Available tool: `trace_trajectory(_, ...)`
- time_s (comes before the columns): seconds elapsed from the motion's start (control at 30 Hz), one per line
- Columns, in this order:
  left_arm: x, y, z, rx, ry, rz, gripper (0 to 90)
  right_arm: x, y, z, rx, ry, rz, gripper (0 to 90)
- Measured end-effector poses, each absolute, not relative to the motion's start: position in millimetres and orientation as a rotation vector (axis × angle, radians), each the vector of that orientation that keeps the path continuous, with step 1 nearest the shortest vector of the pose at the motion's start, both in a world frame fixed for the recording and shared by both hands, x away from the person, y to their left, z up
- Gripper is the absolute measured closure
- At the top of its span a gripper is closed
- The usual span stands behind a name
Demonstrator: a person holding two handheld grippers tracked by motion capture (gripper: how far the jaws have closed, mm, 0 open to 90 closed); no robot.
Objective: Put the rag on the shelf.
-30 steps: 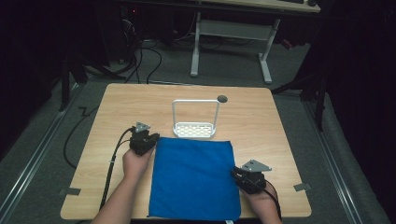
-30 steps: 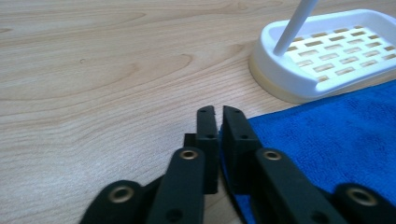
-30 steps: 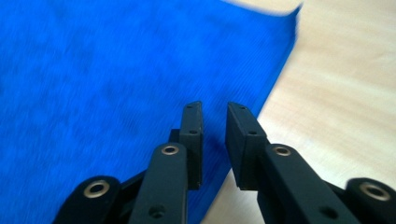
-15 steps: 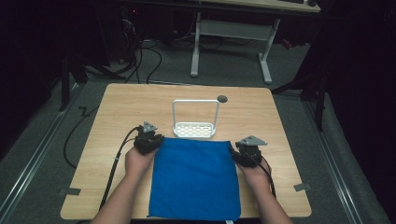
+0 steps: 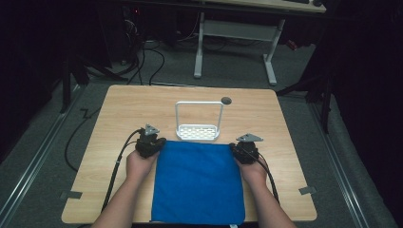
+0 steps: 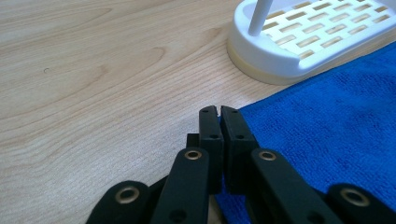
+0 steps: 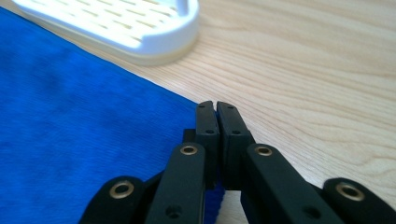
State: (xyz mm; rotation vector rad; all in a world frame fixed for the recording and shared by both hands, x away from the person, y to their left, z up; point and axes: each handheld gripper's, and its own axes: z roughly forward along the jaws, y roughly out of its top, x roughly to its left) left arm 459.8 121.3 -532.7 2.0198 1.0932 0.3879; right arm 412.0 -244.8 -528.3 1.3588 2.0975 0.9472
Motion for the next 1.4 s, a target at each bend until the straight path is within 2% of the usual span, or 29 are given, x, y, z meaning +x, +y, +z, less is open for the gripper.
trace_trajectory(0.3,439.7,134.2,-517.5,1.872,1.060,0.419,88.4,381.8,-241.4,-507.1,1.212,2.005,1.097,88.8)
trace_trajectory(0.63,408.9,128.1,-496.4,1.811,1.000,0.489,88.4,368.8,-251.7,-502.8,1.215,1.964,1.188,88.9)
trace_trajectory(1.4,365.5,132.8,-434.5,1.649,0.850,0.620,88.2,338.9,-246.3,-443.5,1.043,1.836,1.412,89.0)
